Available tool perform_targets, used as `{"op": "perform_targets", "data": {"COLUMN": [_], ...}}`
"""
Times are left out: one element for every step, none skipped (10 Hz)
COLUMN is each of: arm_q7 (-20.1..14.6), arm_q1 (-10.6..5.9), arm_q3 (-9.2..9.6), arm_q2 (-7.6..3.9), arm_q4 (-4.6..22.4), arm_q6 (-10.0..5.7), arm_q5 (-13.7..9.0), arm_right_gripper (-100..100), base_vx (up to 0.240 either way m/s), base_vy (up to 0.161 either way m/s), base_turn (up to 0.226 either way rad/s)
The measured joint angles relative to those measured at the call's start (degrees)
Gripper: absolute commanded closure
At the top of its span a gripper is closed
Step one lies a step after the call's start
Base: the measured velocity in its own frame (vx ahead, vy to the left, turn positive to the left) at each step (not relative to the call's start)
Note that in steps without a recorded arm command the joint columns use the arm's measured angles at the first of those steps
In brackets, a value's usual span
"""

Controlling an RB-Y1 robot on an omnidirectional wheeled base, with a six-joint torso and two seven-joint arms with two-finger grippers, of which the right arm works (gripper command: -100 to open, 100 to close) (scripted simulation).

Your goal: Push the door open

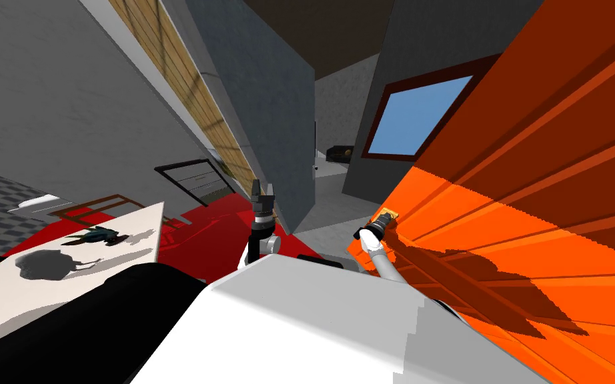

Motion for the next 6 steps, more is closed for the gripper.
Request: {"op": "perform_targets", "data": {"arm_q7": [0.4, 0.4, 0.2, -0.3, -0.5, -0.6], "arm_q1": [0.64, 0.25, 0.20, 0.08, 0.13, -0.32], "arm_q3": [-0.57, -0.97, -1.52, -1.88, -2.30, -2.97], "arm_q2": [-0.09, -0.05, -0.38, -0.61, -0.63, -0.93], "arm_q4": [-1.1, -0.4, -0.2, 0.3, 0.5, 1.2], "arm_q6": [0.21, 0.77, 1.05, 1.45, 1.91, 2.23], "arm_q5": [-0.4, -0.5, -0.8, -0.8, -0.9, -1.3], "arm_right_gripper": [100, 100, 100, 100, 100, 100], "base_vx": [0.208, 0.189, 0.179, 0.219, 0.196, 0.201], "base_vy": [-0.068, -0.070, -0.087, -0.084, -0.071, -0.074], "base_turn": [-0.062, -0.026, -0.041, -0.059, -0.050, -0.054]}}
